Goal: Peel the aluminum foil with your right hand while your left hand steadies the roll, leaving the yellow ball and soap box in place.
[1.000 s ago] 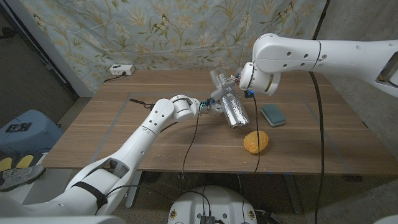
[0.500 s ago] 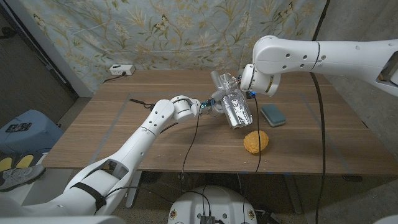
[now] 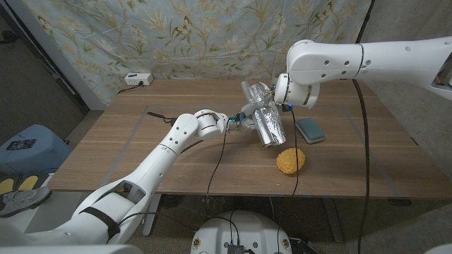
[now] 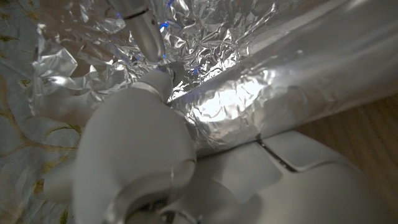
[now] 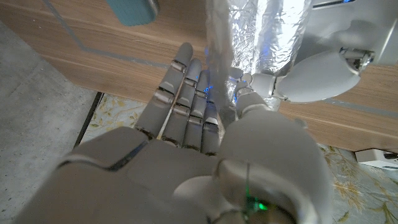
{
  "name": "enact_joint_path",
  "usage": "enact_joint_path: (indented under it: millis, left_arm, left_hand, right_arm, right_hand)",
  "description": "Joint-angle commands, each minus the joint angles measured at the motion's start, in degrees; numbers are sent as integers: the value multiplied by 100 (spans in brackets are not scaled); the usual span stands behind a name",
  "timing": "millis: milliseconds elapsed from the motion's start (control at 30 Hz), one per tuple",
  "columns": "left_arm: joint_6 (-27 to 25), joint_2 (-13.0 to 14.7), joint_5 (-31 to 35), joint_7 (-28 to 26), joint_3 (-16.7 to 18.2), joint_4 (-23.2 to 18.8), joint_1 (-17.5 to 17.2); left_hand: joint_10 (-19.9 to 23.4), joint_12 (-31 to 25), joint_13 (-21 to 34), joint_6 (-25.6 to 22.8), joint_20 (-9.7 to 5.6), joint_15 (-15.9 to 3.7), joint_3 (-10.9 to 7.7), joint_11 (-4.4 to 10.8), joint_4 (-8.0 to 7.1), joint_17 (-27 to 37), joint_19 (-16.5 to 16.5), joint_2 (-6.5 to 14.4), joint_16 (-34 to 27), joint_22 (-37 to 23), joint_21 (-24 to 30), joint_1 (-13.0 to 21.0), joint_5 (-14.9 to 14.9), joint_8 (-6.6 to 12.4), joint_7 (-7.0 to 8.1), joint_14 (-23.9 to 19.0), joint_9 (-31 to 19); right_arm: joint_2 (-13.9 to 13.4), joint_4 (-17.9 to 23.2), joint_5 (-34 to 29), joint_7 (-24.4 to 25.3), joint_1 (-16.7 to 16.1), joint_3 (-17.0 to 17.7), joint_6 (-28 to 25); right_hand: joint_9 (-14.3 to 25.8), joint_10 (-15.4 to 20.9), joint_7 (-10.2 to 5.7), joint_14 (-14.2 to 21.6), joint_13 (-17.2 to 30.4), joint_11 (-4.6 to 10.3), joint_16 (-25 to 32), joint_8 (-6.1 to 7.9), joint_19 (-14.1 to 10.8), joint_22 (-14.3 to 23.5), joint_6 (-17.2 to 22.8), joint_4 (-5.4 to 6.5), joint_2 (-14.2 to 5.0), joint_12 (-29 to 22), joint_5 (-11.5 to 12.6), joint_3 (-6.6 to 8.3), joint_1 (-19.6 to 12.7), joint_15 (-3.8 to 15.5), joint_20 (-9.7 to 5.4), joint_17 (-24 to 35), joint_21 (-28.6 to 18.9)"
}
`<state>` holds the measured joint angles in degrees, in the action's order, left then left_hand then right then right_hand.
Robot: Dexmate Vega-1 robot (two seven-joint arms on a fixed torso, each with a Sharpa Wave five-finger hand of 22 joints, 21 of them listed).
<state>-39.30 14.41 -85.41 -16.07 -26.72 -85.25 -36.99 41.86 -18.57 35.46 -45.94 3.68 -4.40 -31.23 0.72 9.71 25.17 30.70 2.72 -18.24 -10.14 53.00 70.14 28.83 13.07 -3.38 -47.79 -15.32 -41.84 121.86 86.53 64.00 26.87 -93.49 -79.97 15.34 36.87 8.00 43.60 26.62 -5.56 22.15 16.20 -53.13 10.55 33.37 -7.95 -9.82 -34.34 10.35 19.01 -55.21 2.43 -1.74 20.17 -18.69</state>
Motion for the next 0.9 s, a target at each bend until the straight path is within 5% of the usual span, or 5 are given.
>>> enact_joint_path:
  millis: [33, 300, 500, 900]
  left_arm:
    - [-87, 31, 16, 322, -42, 188, 74]
    - [-137, 14, 17, 487, -28, 281, 87]
    - [-127, -9, 32, 581, -8, 317, 81]
    - [-140, -70, 26, 669, -2, 319, 62]
  left_hand:
    - [37, -7, 24, -17, -15, 22, -18, -12, -22, 25, -12, 30, -23, -17, 25, 49, 38, -27, 25, -4, -15]
    - [53, -11, 31, -33, -36, 31, -13, 11, -30, 20, -6, 36, -16, -16, 35, 39, 46, -29, 18, -8, -18]
    - [75, -19, 36, -46, -42, 22, -2, 21, -41, 24, 11, 58, -20, -15, 47, 27, 46, -34, 28, -19, -15]
    - [116, -33, 48, -92, -58, 8, 0, 47, -39, 31, 31, 82, -28, -13, 67, 16, 51, -26, 50, -53, -23]
  right_arm:
    - [-59, 158, 299, 0, 489, -335, -2]
    - [-191, 331, 396, 0, 726, -431, -2]
    - [-282, 358, 353, 0, 797, -529, -2]
    - [-282, 35, 124, 0, 106, -67, -2]
  right_hand:
    - [-20, 240, -59, 313, -104, 79, -74, 83, -306, 2, 327, 1, 68, -28, -22, 78, -8, 34, -104, -155, -125]
    - [-61, 180, -78, 452, -222, 49, -150, 86, -434, -10, 447, 20, 53, 126, -21, 139, 26, 10, -132, -288, -168]
    - [-137, 661, -213, 979, -426, 217, -124, 186, -821, -11, 860, 31, 15, 196, -21, 268, 48, 288, -332, -474, -320]
    - [-177, 704, -189, 969, -534, 218, -138, 138, -854, -13, 840, -8, 91, 323, -41, 257, 41, 293, -379, -473, -336]
